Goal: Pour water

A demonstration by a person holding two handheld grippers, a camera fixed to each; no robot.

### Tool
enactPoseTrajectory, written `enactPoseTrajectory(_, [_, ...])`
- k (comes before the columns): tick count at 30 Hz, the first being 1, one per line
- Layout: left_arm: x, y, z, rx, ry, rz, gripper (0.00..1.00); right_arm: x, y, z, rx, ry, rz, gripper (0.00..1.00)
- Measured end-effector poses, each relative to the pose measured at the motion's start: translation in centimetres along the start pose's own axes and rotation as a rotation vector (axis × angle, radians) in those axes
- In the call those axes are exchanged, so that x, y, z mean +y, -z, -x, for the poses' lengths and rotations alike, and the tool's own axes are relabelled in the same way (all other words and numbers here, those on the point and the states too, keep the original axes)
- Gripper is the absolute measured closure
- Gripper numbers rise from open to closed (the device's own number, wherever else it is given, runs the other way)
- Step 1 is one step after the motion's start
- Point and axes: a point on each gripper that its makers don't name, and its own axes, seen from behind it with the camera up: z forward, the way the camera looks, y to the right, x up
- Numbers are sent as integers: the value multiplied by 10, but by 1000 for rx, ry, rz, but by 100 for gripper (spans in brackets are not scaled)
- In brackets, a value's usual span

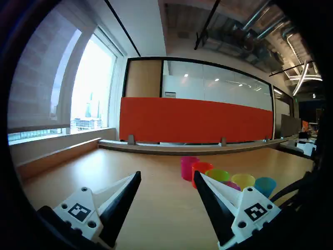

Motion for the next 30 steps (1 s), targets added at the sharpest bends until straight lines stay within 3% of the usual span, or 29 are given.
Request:
enactPoseTrajectory(12, [-1, -8, -62, -12, -48, 20, 6, 0, -6, -48, -32, -1, -15, 0])
enactPoseTrajectory(21, [7, -16, -121, 18, -100, 62, 6, -4, -17, -107, -35, -19, -38, 0])
enactPoseTrajectory(26, [9, -23, -142, 11, -81, 79, 6, -7, -22, -133, -21, 10, -42, 0])
enactPoseTrajectory(30, [7, -29, -152, 11, -55, 87, 6, -15, -24, -137, -18, 31, -56, 0])
